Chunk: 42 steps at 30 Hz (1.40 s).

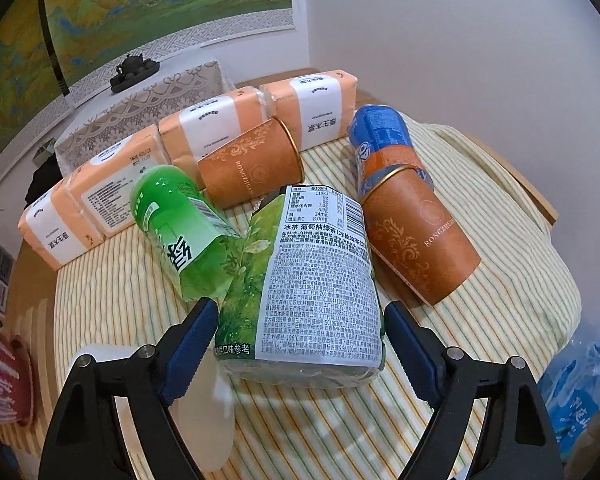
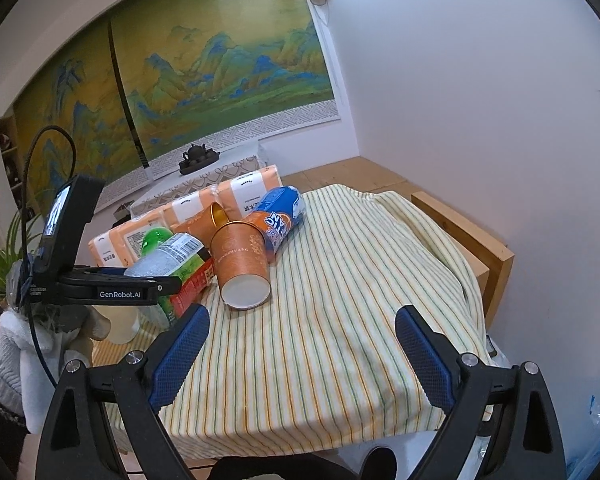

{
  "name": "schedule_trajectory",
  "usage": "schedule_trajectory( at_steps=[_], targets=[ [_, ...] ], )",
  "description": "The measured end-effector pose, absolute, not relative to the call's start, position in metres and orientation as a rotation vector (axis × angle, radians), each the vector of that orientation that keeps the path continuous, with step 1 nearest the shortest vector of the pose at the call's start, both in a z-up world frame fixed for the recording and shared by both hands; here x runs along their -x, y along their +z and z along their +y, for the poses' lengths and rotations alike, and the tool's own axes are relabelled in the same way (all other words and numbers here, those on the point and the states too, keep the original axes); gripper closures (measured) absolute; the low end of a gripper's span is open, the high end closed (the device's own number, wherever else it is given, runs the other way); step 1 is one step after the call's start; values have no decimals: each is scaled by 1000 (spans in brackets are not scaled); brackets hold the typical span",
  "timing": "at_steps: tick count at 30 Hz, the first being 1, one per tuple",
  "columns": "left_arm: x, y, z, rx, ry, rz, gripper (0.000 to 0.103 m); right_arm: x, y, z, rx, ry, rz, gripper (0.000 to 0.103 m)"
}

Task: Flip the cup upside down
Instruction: 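Move the right tool toward the clear green-labeled jar lying on its side, then roll the right tool and close its fingers around the jar's body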

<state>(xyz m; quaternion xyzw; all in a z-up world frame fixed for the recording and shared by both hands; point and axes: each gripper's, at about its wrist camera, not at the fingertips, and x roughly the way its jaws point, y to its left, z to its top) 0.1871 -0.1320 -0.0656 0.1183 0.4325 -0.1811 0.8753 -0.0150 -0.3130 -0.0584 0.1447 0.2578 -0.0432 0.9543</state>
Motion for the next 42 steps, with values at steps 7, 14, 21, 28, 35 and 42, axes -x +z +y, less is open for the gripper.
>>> schedule_trajectory(
  at_steps=[7, 14, 21, 28, 35, 42],
  targets=[
    [-173, -57, -130, -206, -372, 898, 16, 16, -58, -313, -298, -86, 522, 11],
    [-143, -58, -127, -157, -381, 904, 16, 19, -59, -310, -298, -70, 524, 11],
    [-119, -65, -129, -101, -394, 912, 15, 21, -58, -305, -291, -51, 525, 11],
    [-109, -61, -121, -72, -408, 899, 15, 17, -50, -301, -244, -16, 528, 11],
    [-86, -43, -76, -24, -369, 819, 12, 3, -33, -288, -52, 87, 554, 11],
    [-68, -41, -36, 14, -322, 801, 12, -12, -25, -262, 159, 255, 584, 11]
  ],
)
